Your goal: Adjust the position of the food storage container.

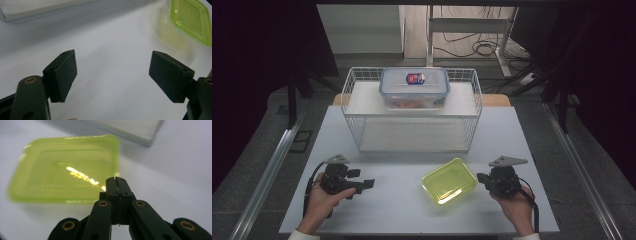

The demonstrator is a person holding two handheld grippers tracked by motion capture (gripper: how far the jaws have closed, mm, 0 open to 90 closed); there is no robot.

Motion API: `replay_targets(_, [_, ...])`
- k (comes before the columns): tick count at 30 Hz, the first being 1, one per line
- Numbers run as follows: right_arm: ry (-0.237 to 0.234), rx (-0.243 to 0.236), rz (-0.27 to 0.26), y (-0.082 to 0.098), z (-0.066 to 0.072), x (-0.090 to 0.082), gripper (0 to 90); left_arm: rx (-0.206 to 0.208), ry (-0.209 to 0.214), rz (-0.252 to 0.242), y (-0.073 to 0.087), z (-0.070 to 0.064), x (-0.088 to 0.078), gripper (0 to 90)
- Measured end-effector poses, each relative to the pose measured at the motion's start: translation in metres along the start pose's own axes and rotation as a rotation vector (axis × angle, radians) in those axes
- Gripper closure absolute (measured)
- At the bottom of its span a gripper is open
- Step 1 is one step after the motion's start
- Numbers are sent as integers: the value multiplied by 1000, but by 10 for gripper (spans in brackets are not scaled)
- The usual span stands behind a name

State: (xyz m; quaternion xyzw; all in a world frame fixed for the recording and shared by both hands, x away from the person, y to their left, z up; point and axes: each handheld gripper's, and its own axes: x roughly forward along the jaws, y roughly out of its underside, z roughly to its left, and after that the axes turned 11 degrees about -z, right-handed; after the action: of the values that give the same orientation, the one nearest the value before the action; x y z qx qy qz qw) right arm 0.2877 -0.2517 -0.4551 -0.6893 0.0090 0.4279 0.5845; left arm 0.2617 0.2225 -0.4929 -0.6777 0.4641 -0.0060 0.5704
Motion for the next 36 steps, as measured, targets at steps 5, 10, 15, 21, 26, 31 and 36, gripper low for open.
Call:
replay_targets(5, [26, 11, 30, 2, -10, 16, 891, 0, 1, -8, 0, 1, -2, 215])
replay_targets(10, [-2, 22, 67, 13, -12, 27, 891, -9, 26, -8, 0, 0, -1, 213])
replay_targets(15, [-18, -4, 76, 13, -3, 25, 891, -12, 45, -29, -2, -1, -5, 213])
replay_targets(21, [-46, -33, 83, 13, 15, 26, 891, -17, 45, -32, -3, 1, -7, 212])
replay_targets(26, [-65, -54, 82, 12, 27, 30, 891, -18, 44, -30, -3, 0, -7, 211])
replay_targets(31, [-103, -61, 79, 10, 40, 37, 891, -13, 45, -17, -3, -1, -3, 210])
replay_targets(36, [-129, -81, 79, 9, 50, 40, 891, -11, 39, -9, -2, -1, -1, 209])
